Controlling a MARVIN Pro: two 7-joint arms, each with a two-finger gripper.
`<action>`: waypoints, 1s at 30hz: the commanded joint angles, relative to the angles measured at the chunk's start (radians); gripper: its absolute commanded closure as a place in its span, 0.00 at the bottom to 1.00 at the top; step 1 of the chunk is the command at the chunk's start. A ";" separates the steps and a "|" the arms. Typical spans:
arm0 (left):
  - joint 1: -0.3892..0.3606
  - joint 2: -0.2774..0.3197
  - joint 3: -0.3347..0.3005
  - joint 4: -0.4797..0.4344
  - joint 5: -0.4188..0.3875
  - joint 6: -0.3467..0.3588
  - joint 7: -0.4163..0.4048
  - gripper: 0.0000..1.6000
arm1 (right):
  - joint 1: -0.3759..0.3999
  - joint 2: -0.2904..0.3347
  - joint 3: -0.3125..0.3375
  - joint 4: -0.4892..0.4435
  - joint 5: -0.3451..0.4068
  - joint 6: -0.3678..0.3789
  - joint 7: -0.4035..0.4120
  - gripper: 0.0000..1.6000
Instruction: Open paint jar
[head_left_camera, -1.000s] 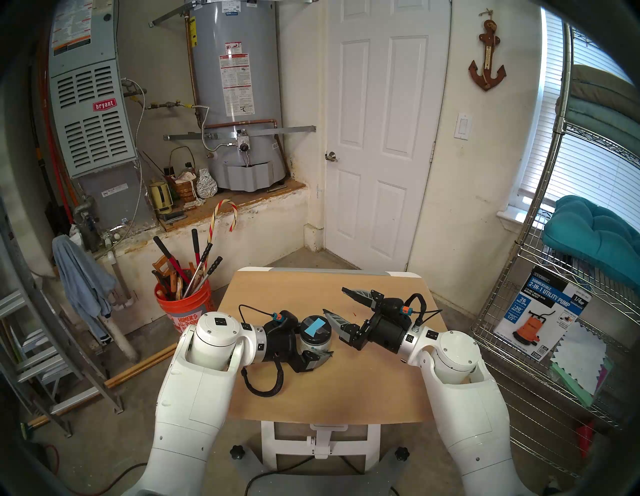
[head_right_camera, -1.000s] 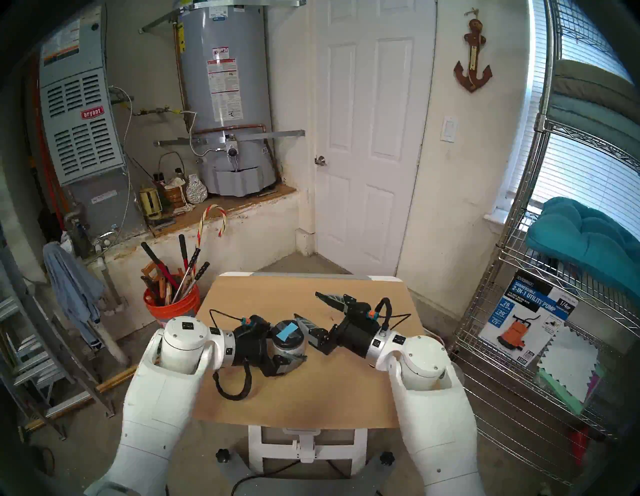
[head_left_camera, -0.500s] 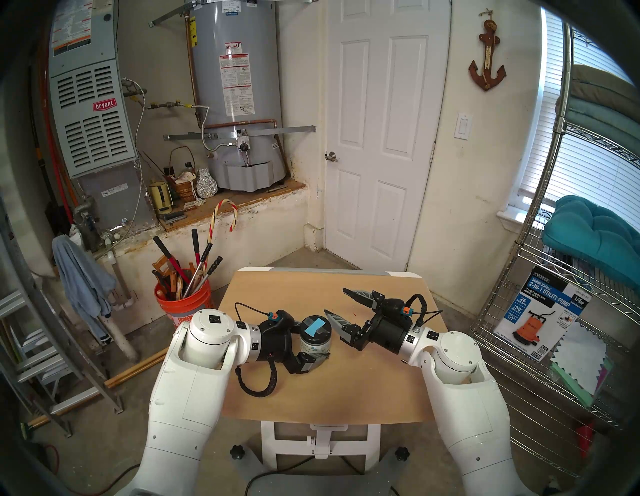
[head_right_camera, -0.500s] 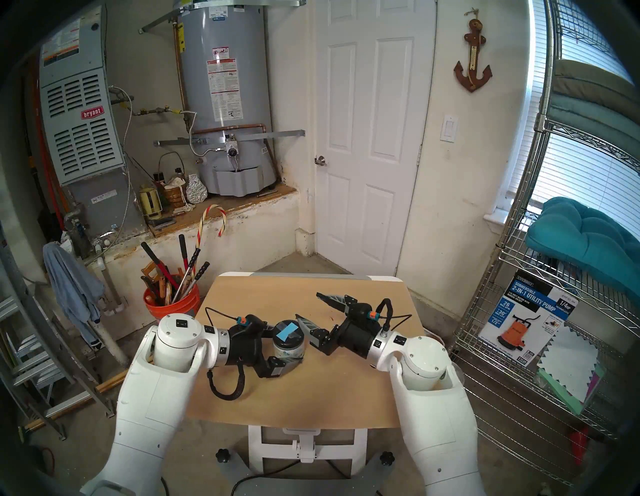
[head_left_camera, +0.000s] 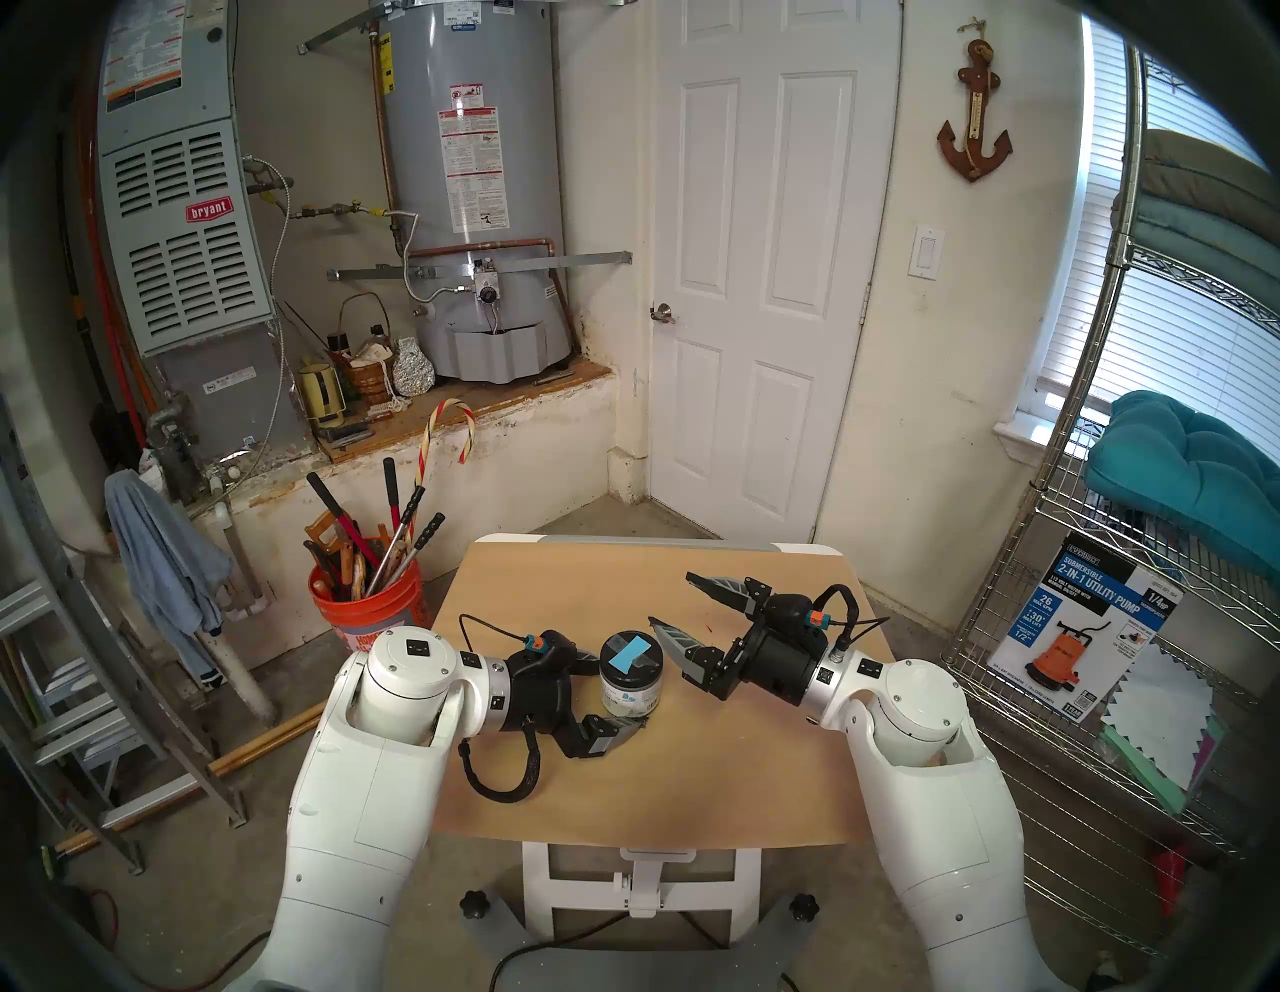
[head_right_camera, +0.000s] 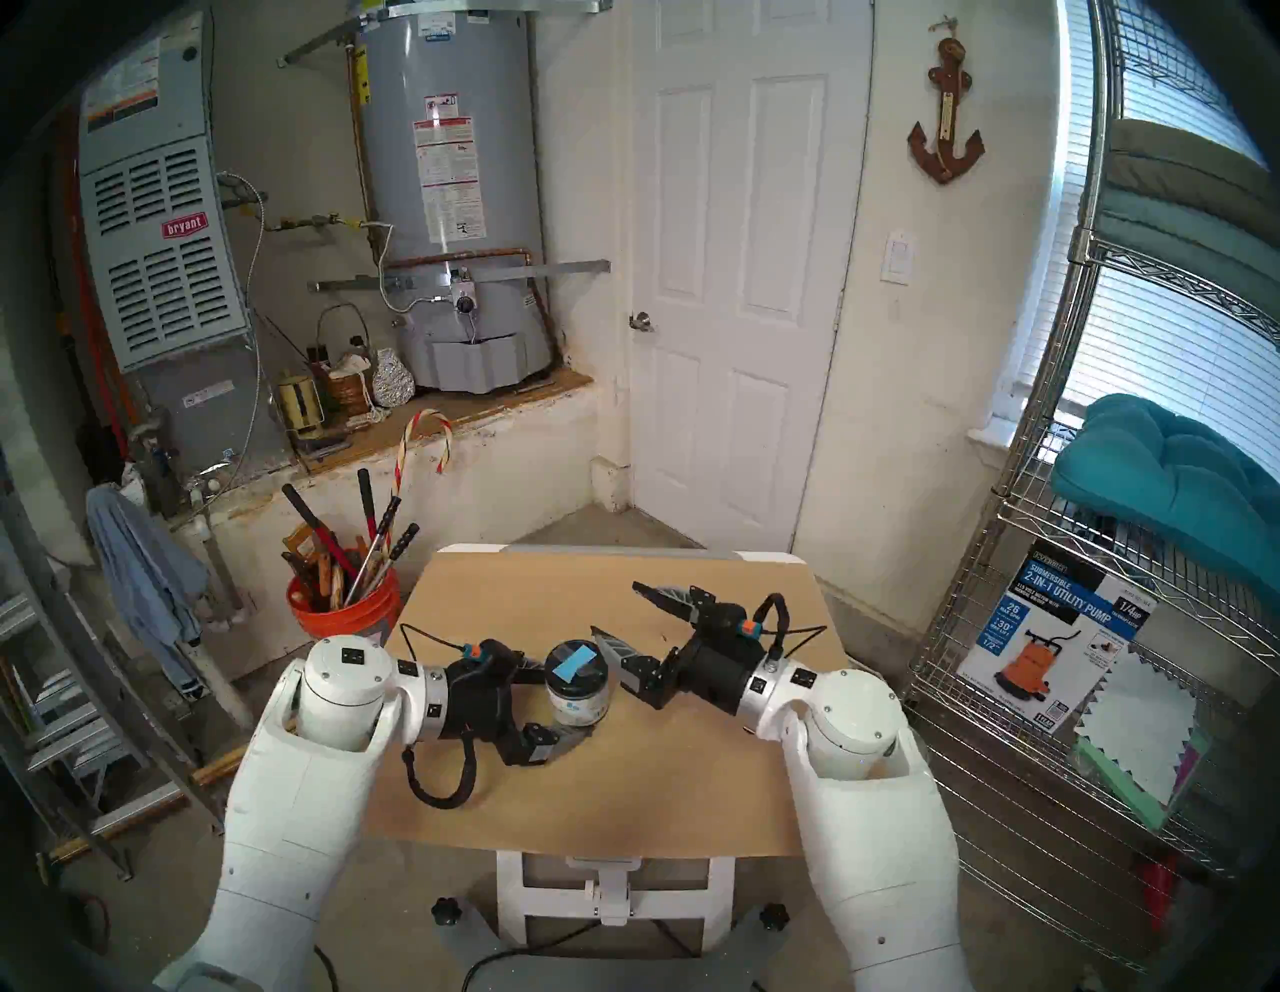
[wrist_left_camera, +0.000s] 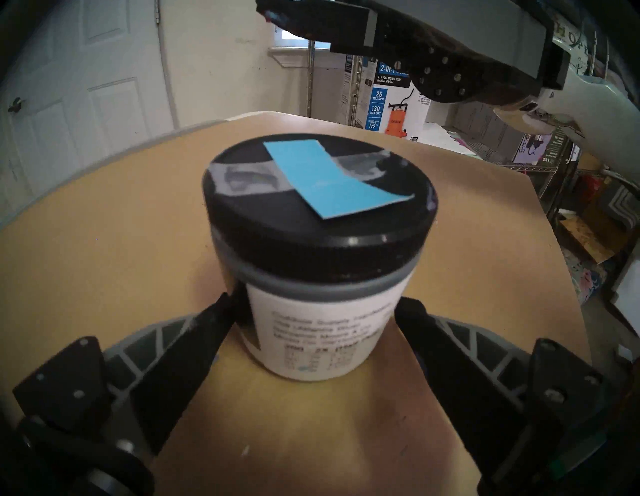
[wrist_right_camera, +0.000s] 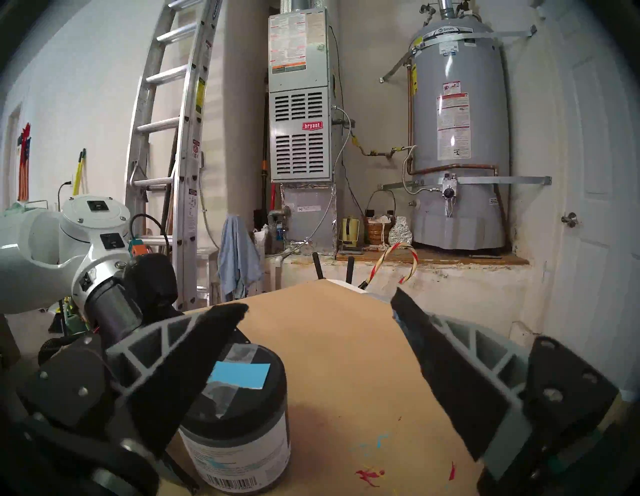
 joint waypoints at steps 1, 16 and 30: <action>-0.033 -0.016 -0.010 0.029 -0.044 -0.086 -0.004 0.00 | 0.003 -0.003 0.002 -0.028 0.002 0.006 -0.002 0.00; -0.142 0.000 -0.033 0.154 -0.096 -0.150 -0.095 0.00 | 0.003 -0.008 -0.001 -0.031 -0.011 0.012 -0.011 0.00; -0.164 -0.024 -0.028 0.206 -0.115 -0.179 -0.135 0.00 | 0.015 -0.008 -0.008 -0.018 -0.014 0.011 -0.022 0.00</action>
